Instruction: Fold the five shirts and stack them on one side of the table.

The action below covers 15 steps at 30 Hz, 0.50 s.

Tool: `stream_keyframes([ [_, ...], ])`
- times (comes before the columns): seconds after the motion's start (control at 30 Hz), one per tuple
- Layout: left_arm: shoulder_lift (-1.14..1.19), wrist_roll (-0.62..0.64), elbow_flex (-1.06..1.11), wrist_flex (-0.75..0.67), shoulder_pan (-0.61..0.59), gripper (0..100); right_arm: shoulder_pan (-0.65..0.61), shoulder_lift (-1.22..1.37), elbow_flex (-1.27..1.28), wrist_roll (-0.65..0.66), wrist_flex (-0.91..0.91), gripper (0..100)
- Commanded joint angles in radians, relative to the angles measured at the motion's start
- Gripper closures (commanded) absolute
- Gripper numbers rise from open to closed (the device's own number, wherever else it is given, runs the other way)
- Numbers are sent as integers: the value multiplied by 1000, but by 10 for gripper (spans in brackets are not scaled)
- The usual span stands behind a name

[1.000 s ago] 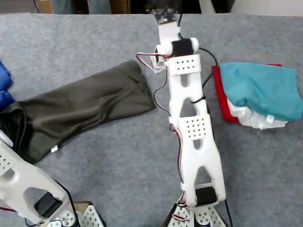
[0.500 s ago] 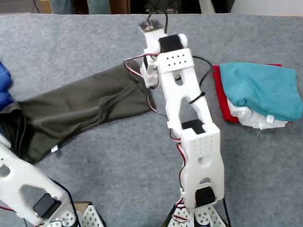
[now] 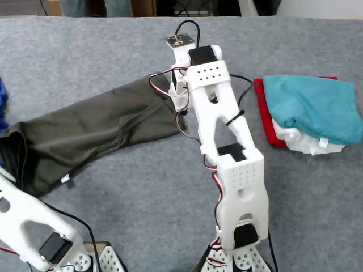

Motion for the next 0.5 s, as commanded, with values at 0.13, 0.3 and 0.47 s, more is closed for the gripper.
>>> stream_keyframes([
  [0.13, 6, 18, -311, -95, -24, 908, -17, -81, 25, -9, 15, 670],
  [0.3, -89, 28, -305, -31, -56, 850, -17, -81, 24, -11, 15, 670],
  [0.47, -272, -8, -309, 245, -50, 774, -25, -74, 24, -17, 15, 670],
])
